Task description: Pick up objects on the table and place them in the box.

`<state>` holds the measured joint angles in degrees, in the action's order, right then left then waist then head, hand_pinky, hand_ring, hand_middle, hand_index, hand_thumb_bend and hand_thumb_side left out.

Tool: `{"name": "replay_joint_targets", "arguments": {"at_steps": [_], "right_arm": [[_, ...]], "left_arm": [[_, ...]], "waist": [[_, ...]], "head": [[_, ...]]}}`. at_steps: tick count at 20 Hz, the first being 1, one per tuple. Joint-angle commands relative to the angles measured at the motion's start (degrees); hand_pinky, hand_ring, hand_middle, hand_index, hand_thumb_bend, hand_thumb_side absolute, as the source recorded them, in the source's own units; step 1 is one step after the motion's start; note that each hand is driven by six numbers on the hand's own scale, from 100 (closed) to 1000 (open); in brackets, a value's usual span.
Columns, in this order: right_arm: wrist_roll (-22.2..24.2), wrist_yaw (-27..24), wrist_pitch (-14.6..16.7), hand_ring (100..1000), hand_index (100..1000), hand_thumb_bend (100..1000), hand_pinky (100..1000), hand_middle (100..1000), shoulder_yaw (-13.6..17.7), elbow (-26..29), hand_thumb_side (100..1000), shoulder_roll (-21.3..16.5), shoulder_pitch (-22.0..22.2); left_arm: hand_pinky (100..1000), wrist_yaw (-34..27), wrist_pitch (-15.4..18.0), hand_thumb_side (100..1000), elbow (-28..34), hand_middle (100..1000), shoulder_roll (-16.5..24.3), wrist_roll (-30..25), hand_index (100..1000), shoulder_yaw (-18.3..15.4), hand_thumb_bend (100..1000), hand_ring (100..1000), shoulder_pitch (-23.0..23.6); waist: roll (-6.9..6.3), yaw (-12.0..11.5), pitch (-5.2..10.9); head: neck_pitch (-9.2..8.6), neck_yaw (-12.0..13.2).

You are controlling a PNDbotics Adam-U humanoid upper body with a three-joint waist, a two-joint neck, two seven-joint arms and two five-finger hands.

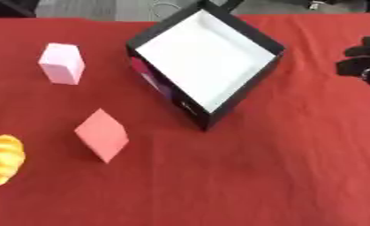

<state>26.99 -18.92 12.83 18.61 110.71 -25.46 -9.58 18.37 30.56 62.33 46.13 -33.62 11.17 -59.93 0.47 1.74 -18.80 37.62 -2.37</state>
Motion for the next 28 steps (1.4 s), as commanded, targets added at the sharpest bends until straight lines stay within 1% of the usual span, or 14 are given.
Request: {"name": "replay_joint_targets", "arguments": {"at_steps": [1, 7, 11, 12, 13, 15, 18, 19, 20, 23, 28], "right_arm": [[0.4, -0.3, 0.0, 764, 870, 216, 792, 757, 0.0, 0.5, 583, -1.7, -0.5], [0.9, -0.2, -0.2, 764, 870, 215, 791, 757, -0.2, 0.3, 586, -1.8, -1.0], [1.1, 0.0, -0.4, 763, 870, 214, 790, 756, -0.3, 0.2, 588, -1.9, -1.1], [1.1, 0.1, -0.4, 762, 870, 214, 790, 755, -0.3, 0.2, 588, -1.9, -1.2], [1.1, 0.2, -0.4, 762, 870, 214, 790, 754, -0.3, 0.2, 589, -2.0, -1.3], [1.3, 0.3, -0.5, 761, 870, 213, 790, 754, -0.5, 0.2, 590, -2.1, -1.5], [1.5, 0.5, -0.5, 760, 870, 213, 789, 753, -0.7, 0.2, 593, -2.2, -1.8], [1.6, 0.7, -0.5, 760, 870, 213, 789, 753, -0.8, 0.2, 593, -2.2, -1.8], [1.7, 0.8, -0.4, 759, 869, 213, 789, 752, -0.8, 0.2, 594, -2.3, -1.9], [1.8, 1.1, -0.4, 758, 868, 213, 788, 751, -1.0, 0.2, 595, -2.3, -2.0], [2.0, 1.7, -0.4, 755, 867, 212, 787, 748, -1.2, 0.0, 597, -2.2, -2.2]], "left_arm": [[922, 0.2, 16.6, 336, -0.2, 837, 0.2, -17.2, 885, 0.0, 576, 894, -1.6], [921, -1.3, 16.7, 324, -0.6, 836, -1.2, -16.9, 889, 0.1, 572, 890, -2.7], [931, -2.6, 16.9, 323, -0.5, 839, -1.2, -16.3, 888, 0.1, 576, 897, -2.7], [934, -2.9, 17.0, 342, -0.5, 841, -1.1, -16.9, 890, 0.3, 573, 899, -2.6], [937, -3.0, 16.9, 383, -0.5, 844, -1.0, -17.6, 891, 0.6, 569, 902, -2.5], [939, -2.4, 16.9, 386, -0.7, 843, -0.8, -18.2, 887, 1.7, 570, 903, -2.2], [942, -1.5, 17.0, 439, -1.4, 835, -0.4, -18.3, 882, 2.9, 547, 903, -1.9], [943, -1.3, 17.1, 444, -1.6, 835, -0.3, -18.3, 881, 3.3, 544, 903, -1.8], [943, -1.1, 17.1, 473, -1.8, 835, -0.1, -18.3, 878, 3.7, 543, 903, -1.7], [943, -0.5, 17.7, 482, -2.3, 834, 0.4, -18.3, 874, 4.6, 535, 901, -1.6], [946, -1.3, 18.6, 506, -2.1, 834, 0.5, -18.3, 872, 6.0, 514, 903, -1.6]], "waist": [[-0.70, 0.2, 0.39], [-1.21, 1.0, 0.20], [-1.74, 1.5, 0.03], [-1.89, 1.6, -0.05], [-2.02, 1.7, -0.12], [-2.30, 2.0, -0.32], [-2.73, 2.6, -0.67], [-2.86, 2.8, -0.76], [-3.00, 2.9, -0.85], [-3.34, 3.3, -1.08], [-3.70, 3.7, -1.30]], "head": [[-0.76, 0.3], [-0.87, 0.9], [-1.01, 0.9], [-1.05, 0.9], [-1.11, 1.0], [-1.34, 1.1], [-1.86, 1.5], [-1.97, 1.6], [-2.06, 1.6], [-2.17, 1.6], [-2.21, 1.4]]}}
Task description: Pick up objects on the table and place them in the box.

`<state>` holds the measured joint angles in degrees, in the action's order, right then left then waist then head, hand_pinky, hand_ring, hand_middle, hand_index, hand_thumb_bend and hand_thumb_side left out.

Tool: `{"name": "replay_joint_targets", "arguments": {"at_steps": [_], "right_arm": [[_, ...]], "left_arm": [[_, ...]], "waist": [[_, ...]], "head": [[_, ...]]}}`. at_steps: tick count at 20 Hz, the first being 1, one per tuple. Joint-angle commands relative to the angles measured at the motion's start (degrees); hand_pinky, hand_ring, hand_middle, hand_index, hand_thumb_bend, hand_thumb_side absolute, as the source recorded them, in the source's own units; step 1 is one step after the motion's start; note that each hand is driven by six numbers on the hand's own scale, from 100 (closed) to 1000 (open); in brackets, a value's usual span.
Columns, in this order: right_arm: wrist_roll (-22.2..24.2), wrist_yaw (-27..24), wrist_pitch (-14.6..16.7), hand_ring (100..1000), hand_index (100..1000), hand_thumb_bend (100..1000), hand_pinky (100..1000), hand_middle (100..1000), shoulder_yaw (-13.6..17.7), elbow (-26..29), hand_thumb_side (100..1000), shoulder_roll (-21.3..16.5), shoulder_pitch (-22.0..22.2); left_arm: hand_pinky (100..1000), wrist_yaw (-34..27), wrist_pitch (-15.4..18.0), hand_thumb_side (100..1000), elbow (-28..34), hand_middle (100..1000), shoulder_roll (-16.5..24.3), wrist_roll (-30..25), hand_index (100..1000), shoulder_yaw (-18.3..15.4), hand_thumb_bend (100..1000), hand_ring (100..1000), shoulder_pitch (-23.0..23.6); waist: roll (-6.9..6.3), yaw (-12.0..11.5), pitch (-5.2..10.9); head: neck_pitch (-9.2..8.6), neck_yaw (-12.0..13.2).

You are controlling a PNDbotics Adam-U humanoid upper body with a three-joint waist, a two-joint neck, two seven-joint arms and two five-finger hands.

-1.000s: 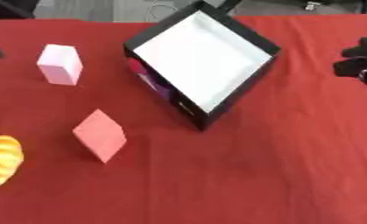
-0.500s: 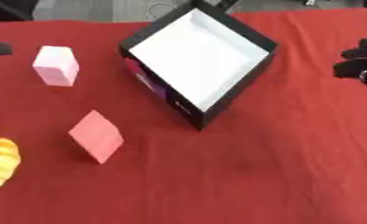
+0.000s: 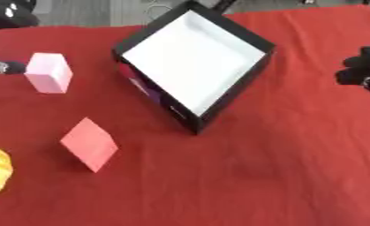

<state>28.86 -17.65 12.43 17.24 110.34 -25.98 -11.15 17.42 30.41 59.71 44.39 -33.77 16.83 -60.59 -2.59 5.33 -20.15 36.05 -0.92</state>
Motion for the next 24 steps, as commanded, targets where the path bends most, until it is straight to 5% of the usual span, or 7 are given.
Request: {"name": "replay_joint_targets", "arguments": {"at_steps": [1, 16, 17, 24], "right_arm": [[0.2, 0.5, 0.0, 755, 866, 211, 787, 747, 0.1, 0.3, 595, -1.6, -0.7], [0.3, 1.0, -0.3, 748, 862, 211, 781, 741, -0.3, 0.1, 589, -1.0, -1.3], [0.4, 1.1, -0.3, 742, 858, 209, 776, 734, -0.4, 0.2, 581, -1.1, -1.4], [0.6, 2.4, 0.0, 740, 855, 210, 774, 732, -0.7, 0.1, 585, -0.5, -1.7]], "left_arm": [[947, -0.3, 18.9, 510, 0.7, 835, 2.2, -18.2, 874, 0.6, 517, 904, -0.9], [968, 4.3, 19.3, 561, -1.8, 828, 1.1, -18.2, 884, -0.7, 551, 902, -1.1], [971, 4.6, 19.0, 624, -2.0, 818, 1.5, -18.2, 883, -0.9, 590, 908, -1.2], [970, 8.8, 18.9, 643, -2.7, 810, 1.7, -18.2, 885, -2.8, 587, 906, -1.1]], "waist": [[-0.69, 0.2, 0.02], [-0.99, 1.4, -0.86], [-1.22, 1.7, -1.21], [-1.65, 3.2, -2.43]], "head": [[-0.61, 0.0], [-0.28, 0.8], [-0.60, 1.0], [-1.83, 2.0]]}}
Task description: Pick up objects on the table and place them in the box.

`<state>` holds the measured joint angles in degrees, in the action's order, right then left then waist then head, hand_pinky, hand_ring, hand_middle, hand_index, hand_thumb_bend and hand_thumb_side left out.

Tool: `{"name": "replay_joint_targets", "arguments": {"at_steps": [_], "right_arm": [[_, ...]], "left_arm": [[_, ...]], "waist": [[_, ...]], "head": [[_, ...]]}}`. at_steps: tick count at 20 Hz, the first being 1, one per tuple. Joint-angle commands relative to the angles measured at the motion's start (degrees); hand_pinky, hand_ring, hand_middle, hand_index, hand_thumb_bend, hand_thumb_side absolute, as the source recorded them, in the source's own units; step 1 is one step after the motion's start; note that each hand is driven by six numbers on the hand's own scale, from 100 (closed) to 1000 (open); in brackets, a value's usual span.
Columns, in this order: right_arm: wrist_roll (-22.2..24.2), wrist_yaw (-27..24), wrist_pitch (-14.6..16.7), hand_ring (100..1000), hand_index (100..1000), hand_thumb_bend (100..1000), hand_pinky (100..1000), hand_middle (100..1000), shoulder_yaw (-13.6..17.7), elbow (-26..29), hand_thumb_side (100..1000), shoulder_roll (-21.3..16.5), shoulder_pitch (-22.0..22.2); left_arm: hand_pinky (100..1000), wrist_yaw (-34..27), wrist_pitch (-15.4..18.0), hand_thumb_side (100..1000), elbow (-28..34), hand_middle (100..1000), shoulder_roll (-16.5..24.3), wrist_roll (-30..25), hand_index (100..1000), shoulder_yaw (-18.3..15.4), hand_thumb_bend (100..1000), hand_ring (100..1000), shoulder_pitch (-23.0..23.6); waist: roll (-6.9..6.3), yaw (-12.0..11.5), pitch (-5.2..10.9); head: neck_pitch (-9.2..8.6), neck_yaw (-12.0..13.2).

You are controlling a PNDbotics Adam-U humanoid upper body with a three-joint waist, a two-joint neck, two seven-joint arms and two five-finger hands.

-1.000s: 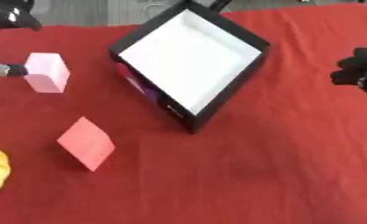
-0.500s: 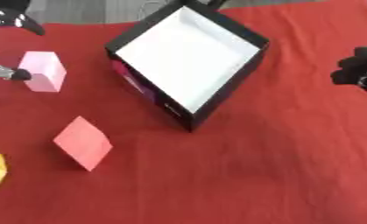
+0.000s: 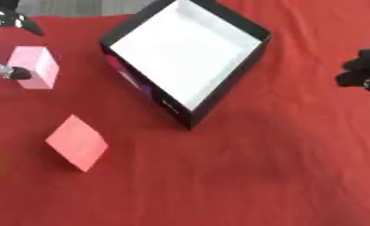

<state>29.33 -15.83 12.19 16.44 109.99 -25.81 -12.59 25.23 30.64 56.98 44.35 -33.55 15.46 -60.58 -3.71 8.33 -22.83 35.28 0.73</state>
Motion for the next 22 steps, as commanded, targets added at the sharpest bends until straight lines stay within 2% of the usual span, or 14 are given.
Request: {"name": "replay_joint_targets", "arguments": {"at_steps": [1, 13, 16, 22], "right_arm": [[0.1, 0.8, 0.2, 739, 855, 210, 773, 732, 0.1, 0.4, 584, -0.6, -0.3], [-0.1, 2.6, 0.2, 733, 849, 211, 769, 725, 0.0, 0.1, 580, 0.3, -0.5], [-0.2, 2.8, 0.2, 732, 849, 207, 768, 724, -0.1, 0.2, 579, 0.4, -0.5], [0.0, 3.0, 0.1, 732, 848, 203, 768, 723, -0.2, 0.3, 582, 0.7, -0.5]], "left_arm": [[970, 1.0, 18.7, 645, -0.1, 810, 1.7, -18.4, 886, -1.7, 586, 906, -1.1], [963, 2.3, 19.6, 712, -1.5, 807, 1.5, -18.4, 909, -3.0, 563, 912, -1.2], [924, 3.3, 19.8, 712, -2.1, 788, 1.7, -18.4, 911, -3.7, 566, 903, -1.2], [915, 5.1, 20.1, 702, -3.4, 773, 1.7, -18.4, 914, -4.8, 566, 894, -1.1]], "waist": [[-0.58, 0.3, 0.12], [-0.97, 0.9, -1.01], [-1.00, 1.1, -1.16], [-0.95, 1.2, -1.45]], "head": [[-1.16, 0.4], [-1.89, 0.9], [-2.00, 1.1], [-2.10, 1.2]]}}
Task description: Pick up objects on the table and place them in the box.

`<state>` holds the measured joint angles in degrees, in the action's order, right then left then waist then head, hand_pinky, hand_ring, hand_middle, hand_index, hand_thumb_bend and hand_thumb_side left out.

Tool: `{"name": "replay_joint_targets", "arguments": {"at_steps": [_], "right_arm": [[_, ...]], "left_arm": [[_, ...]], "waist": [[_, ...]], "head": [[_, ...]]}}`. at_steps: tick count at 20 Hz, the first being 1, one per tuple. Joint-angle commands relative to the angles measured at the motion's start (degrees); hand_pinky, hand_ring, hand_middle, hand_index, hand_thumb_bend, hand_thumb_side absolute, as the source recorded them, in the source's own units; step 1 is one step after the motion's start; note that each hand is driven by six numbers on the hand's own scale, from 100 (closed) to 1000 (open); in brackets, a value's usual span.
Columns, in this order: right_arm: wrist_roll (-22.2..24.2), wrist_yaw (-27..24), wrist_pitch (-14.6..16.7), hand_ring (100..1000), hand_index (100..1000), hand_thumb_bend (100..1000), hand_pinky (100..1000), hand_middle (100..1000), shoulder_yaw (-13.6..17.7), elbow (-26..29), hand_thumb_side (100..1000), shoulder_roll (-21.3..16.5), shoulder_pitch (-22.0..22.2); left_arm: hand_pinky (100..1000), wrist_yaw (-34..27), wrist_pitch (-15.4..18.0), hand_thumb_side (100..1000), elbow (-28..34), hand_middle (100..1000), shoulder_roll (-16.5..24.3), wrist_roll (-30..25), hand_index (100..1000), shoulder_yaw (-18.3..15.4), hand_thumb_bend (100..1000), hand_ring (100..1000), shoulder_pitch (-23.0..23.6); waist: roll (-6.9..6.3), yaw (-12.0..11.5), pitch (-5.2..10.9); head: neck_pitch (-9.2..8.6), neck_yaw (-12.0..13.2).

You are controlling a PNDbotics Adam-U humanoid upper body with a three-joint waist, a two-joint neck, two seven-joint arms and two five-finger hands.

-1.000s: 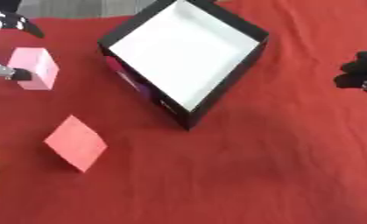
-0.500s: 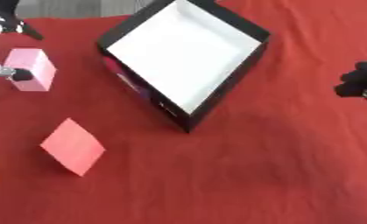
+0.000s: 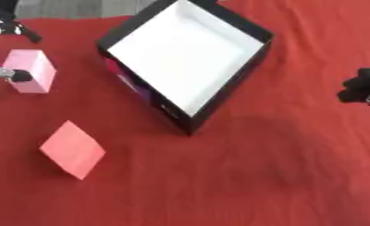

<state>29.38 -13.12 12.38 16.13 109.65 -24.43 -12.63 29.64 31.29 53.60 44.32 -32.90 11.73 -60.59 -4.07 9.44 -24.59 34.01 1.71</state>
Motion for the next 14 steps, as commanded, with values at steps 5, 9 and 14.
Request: {"name": "replay_joint_targets", "arguments": {"at_steps": [5, 9, 14], "right_arm": [[0.1, 0.7, 0.0, 732, 848, 199, 769, 723, 0.1, 0.6, 584, -0.4, -0.4], [0.0, 1.0, 0.0, 732, 847, 197, 769, 723, 0.1, 0.6, 585, -0.2, -0.3], [-0.1, 1.1, -0.1, 732, 846, 194, 769, 722, 0.0, 0.6, 587, 0.0, -0.2]], "left_arm": [[907, 1.9, 19.7, 688, -0.6, 766, 1.8, -19.1, 913, -1.3, 568, 889, -0.8], [898, 2.9, 19.9, 647, -1.1, 749, 1.8, -19.1, 907, -1.7, 568, 875, -0.6], [878, 3.4, 19.9, 580, -1.6, 699, 1.5, -19.1, 890, -2.1, 581, 846, -0.4]], "waist": [[-0.56, 0.3, 0.04], [-0.58, 0.4, -0.10], [-0.59, 0.7, -0.25]], "head": [[-0.97, 0.5], [-1.15, 0.7], [-1.38, 0.8]]}}
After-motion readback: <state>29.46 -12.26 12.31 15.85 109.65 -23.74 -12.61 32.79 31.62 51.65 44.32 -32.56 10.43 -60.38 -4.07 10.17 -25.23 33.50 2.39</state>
